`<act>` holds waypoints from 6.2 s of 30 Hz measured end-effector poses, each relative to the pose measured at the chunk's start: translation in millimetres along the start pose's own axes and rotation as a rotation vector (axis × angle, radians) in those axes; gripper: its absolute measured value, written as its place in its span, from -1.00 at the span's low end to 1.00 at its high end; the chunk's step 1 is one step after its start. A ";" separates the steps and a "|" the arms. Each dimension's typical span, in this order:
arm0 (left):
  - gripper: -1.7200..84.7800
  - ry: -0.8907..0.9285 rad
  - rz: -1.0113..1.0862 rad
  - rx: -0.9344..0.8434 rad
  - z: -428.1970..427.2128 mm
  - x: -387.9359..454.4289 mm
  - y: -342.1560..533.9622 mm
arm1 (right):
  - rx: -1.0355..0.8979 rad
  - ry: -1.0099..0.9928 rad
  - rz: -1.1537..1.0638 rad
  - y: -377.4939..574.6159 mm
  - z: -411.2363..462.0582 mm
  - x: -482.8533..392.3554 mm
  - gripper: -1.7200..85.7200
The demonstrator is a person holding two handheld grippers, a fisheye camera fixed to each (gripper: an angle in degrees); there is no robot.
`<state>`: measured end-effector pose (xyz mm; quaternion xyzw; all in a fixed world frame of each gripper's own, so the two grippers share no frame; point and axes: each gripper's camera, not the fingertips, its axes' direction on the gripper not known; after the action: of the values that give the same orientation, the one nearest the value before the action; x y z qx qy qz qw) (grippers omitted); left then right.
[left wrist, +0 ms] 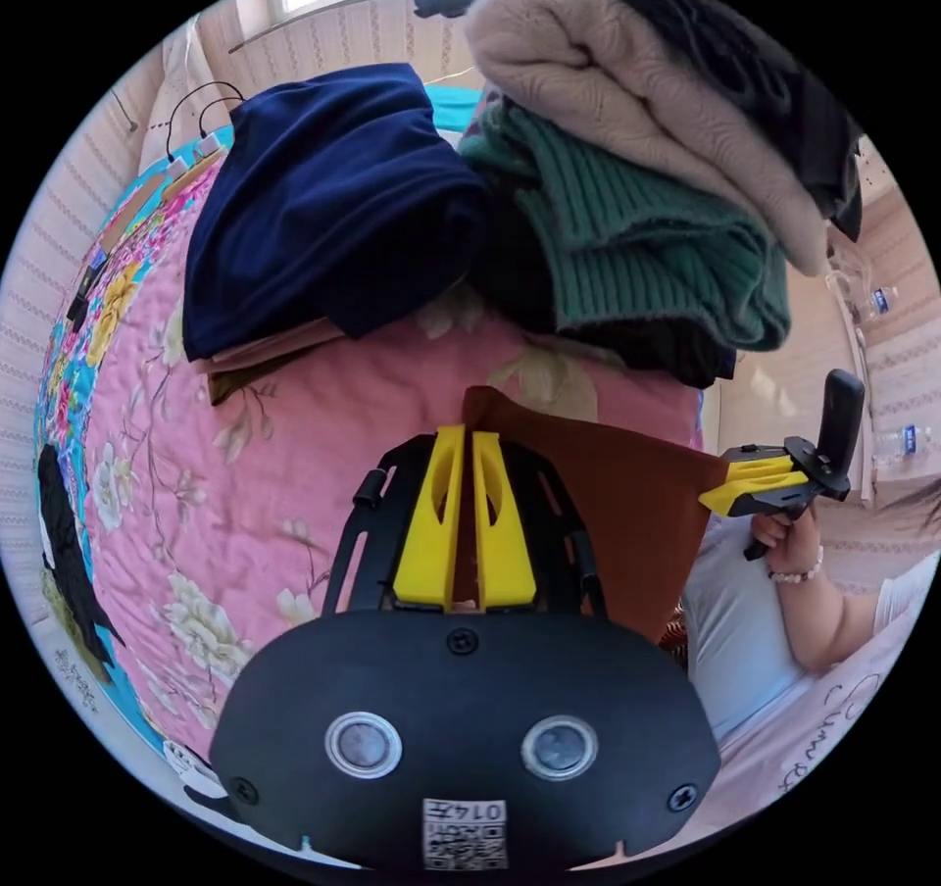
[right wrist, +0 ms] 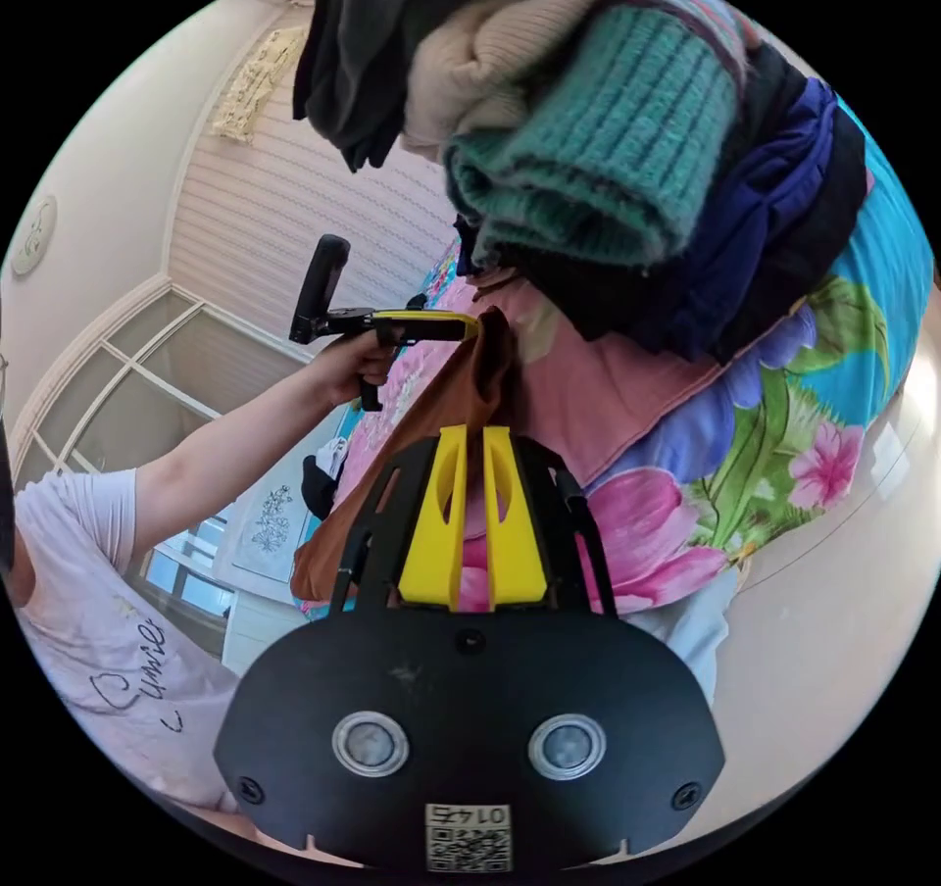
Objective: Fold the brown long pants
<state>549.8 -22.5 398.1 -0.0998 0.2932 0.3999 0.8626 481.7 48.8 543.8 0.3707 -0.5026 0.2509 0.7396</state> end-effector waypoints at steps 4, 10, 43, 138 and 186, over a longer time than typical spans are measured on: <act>-0.94 -0.006 -0.014 -0.005 -1.9 -4.4 22.7 | -0.043 0.041 0.074 -0.1 23.2 -2.5 -0.92; -0.97 0.000 -0.189 0.249 -132.4 -47.9 146.2 | 0.134 0.087 0.066 13.3 31.5 -33.5 -0.93; -0.79 -0.274 -1.407 0.282 -322.3 -70.1 978.6 | -1.015 0.522 -1.125 122.1 703.0 -545.6 -0.84; -0.95 0.097 -0.083 0.245 -237.5 33.7 147.3 | 0.122 -0.108 -0.340 43.5 88.0 -150.8 -0.92; -0.98 -0.117 -1.058 0.617 -392.9 80.2 865.8 | -0.787 0.218 -1.387 288.0 685.3 -673.1 -0.98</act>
<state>-224.9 440.0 87.6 0.0445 0.2583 -0.1808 0.9480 -362.8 -326.3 154.3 0.2840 -0.1346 -0.4264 0.8482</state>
